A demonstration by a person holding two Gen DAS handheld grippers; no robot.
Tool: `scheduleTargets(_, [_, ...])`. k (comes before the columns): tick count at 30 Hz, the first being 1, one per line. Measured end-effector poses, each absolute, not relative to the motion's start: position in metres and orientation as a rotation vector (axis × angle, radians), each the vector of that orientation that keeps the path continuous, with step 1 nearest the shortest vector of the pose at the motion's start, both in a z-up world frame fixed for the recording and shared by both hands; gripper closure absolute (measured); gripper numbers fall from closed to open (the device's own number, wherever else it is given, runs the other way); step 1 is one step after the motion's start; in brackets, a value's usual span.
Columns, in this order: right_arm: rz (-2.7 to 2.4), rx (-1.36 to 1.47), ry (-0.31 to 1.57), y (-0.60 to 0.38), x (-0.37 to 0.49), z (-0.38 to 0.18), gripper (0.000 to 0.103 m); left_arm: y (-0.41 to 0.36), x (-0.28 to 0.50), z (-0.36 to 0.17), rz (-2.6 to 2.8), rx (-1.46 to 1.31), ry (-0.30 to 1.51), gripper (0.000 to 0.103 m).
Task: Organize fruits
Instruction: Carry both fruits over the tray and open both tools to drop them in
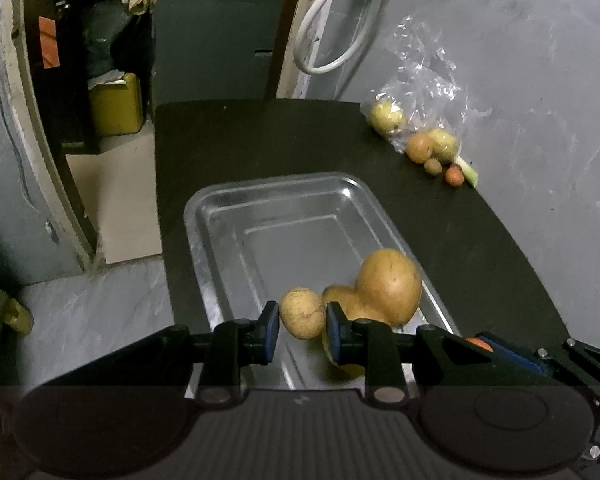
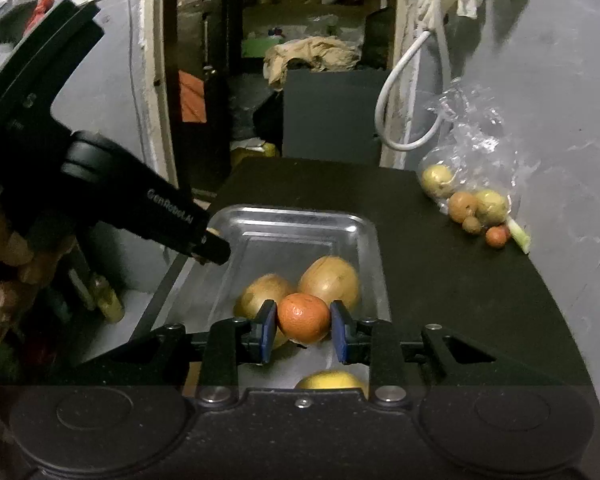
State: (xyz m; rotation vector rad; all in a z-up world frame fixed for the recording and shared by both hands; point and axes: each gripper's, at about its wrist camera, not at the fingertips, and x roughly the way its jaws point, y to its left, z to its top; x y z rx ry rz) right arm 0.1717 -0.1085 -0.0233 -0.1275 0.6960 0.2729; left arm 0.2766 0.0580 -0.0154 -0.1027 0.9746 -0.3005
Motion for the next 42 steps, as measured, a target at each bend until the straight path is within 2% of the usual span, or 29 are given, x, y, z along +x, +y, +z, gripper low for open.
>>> scheduleTargets(18, [0.325, -0.166, 0.792, -0.087, 0.142, -0.047, 0.072, 0.061, 0.246, -0.041, -0.296, -0.064, 1.032, 0.075])
scheduleTargets(42, [0.269, -0.098, 0.895, -0.084, 0.149, -0.067, 0.072, 0.053, 0.254, -0.053, -0.286, -0.071, 1.074, 0.075])
